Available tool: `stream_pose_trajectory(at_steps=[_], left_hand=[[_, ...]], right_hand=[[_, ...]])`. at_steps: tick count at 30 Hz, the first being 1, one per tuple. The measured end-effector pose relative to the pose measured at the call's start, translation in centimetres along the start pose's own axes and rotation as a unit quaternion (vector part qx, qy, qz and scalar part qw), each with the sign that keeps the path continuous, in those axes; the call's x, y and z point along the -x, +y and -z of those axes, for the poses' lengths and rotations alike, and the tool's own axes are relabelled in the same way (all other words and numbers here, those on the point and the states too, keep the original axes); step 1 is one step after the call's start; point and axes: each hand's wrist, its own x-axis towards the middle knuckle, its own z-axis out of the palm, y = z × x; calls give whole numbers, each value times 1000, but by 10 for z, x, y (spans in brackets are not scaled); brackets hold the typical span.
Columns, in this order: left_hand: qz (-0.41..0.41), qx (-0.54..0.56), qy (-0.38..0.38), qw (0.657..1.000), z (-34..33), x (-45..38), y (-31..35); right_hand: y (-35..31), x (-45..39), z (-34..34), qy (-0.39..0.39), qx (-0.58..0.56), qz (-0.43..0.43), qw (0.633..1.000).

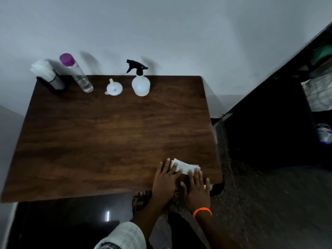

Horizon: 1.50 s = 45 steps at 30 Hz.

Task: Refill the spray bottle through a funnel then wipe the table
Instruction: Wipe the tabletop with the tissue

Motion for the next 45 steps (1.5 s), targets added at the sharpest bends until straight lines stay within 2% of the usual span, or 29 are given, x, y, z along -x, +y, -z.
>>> stream_pose_trajectory(at_steps=[3, 8, 14, 16, 22, 26, 34, 39, 45], left_hand=[[7, 5, 18, 1000, -8, 28, -24], [23, -3, 8, 1000, -18, 72, -73], [86, 27, 8, 996, -33, 132, -141], [102, 46, 35, 993, -32, 151, -159], [183, 114, 130, 968, -28, 206, -208], [243, 145, 152, 947, -42, 235, -247], [348, 136, 158, 914, -57, 288, -322], [376, 141, 161, 902, -58, 310, -346], [335, 148, 148, 919, -61, 308, -341]], right_hand=[[-31, 16, -12, -3, 21, 18, 1000], [-86, 39, -30, 5, 29, 48, 998], [-162, 56, -51, -14, 39, 123, 992], [-186, 59, -54, -15, 41, 147, 988], [-258, 62, -61, -51, 66, 237, 968], [-303, 55, -67, -58, 89, 298, 949], [-389, 45, -88, -85, 123, 398, 905], [-418, 47, -93, -77, 130, 438, 886], [-403, 56, -100, -38, 94, 438, 893]])
